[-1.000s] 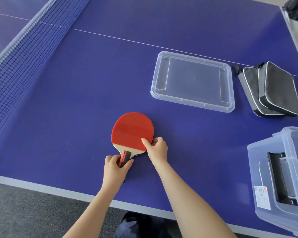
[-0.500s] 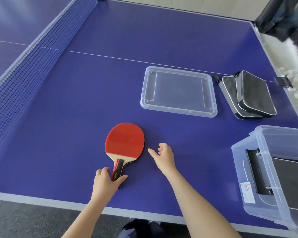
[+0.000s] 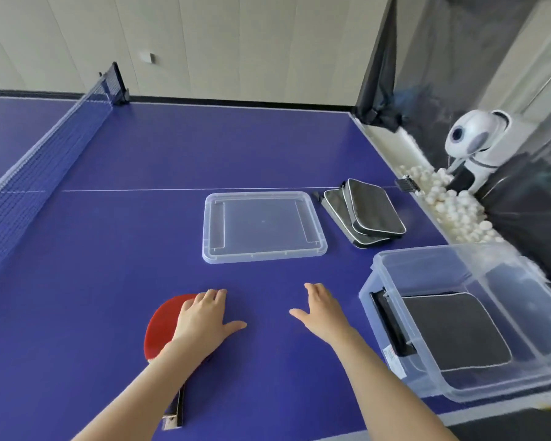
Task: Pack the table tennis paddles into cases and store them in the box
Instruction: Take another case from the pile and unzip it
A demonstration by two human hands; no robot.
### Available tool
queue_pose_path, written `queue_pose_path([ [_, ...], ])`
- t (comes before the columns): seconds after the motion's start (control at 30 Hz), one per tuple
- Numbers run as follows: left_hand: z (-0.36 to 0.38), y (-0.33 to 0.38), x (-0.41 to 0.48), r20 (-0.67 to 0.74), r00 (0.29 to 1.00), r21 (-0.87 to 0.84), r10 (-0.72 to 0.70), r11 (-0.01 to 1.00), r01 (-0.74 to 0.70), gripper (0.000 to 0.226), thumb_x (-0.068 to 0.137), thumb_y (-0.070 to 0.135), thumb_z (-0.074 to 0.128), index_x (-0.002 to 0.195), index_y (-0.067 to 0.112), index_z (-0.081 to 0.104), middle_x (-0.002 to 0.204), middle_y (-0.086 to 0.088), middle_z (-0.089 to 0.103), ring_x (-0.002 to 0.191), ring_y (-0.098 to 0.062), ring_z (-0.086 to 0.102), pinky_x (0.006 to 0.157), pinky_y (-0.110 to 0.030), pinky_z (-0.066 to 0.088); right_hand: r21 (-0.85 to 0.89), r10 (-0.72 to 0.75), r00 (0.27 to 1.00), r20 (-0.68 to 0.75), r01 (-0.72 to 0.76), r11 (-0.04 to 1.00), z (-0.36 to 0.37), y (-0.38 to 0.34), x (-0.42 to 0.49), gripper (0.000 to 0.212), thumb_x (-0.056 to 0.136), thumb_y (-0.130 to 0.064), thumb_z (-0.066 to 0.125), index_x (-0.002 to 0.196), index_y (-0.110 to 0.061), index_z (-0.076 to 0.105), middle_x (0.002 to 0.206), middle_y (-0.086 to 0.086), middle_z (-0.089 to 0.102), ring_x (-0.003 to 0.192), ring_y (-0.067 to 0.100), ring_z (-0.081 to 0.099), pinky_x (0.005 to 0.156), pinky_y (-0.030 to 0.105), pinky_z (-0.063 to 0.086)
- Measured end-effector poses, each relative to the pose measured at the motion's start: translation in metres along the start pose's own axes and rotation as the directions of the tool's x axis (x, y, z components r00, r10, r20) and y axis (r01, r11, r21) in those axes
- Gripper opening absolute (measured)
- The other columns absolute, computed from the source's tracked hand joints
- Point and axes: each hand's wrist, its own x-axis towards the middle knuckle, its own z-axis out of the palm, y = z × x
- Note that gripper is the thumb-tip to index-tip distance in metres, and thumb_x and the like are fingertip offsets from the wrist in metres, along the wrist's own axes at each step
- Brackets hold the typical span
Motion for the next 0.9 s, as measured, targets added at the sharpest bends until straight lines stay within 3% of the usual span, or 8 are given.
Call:
queue_pose_path([
  [0.17, -0.025, 0.055, 0.06, 0.048, 0.981, 0.008, 0.187, 0.982, -0.188, 0.085, 0.084, 0.066, 0.05, 0.146, 0.012, 0.027, 0.151, -0.003, 0.034, 0.139, -0.022, 0.03, 0.114, -0.035, 0.023, -0.055, 0.053, 0.995, -0.086, -0.058, 0.997, -0.041, 0.025, -0.002, 0.072, 0.094, -0.045, 0.051, 0.148, -0.009, 0.021, 0.15, 0.009, 0.031, 0.137, 0.024, 0.032, 0.108, 0.034, 0.034],
  [0.33, -0.039, 0.093, 0.097, 0.092, 0.965, 0.03, 0.244, 0.968, -0.248, 0.087, 0.086, 0.065, 0.046, 0.149, 0.012, 0.02, 0.155, -0.005, 0.028, 0.144, -0.024, 0.023, 0.119, -0.042, 0.017, -0.066, 0.112, 0.981, -0.16, -0.124, 0.99, -0.083, 0.054, 0.004, 0.072, 0.094, -0.046, 0.051, 0.148, -0.009, 0.021, 0.15, 0.008, 0.03, 0.138, 0.025, 0.031, 0.109, 0.035, 0.032],
  [0.63, -0.045, 0.166, 0.163, 0.047, 0.973, -0.002, 0.226, 0.974, -0.226, 0.073, 0.09, 0.062, 0.042, 0.143, 0.012, 0.031, 0.147, -0.004, 0.038, 0.136, -0.024, 0.034, 0.104, -0.039, 0.035, -0.005, 0.195, 0.939, -0.283, -0.204, 0.979, -0.15, 0.148, 0.038, 0.068, 0.092, -0.044, 0.055, 0.143, -0.008, 0.029, 0.143, 0.011, 0.039, 0.133, 0.029, 0.035, 0.102, 0.04, 0.035],
  [0.9, -0.022, 0.266, 0.243, 0.03, 0.994, -0.213, 0.106, 0.972, -0.097, 0.074, 0.09, 0.06, 0.047, 0.144, 0.014, 0.027, 0.144, -0.006, 0.038, 0.131, -0.027, 0.039, 0.1, -0.044, 0.04, 0.143, 0.245, 0.942, -0.23, -0.216, 0.966, -0.194, 0.271, 0.113, 0.068, 0.093, -0.043, 0.054, 0.145, -0.007, 0.029, 0.148, 0.01, 0.035, 0.138, 0.027, 0.031, 0.106, 0.042, 0.034],
])
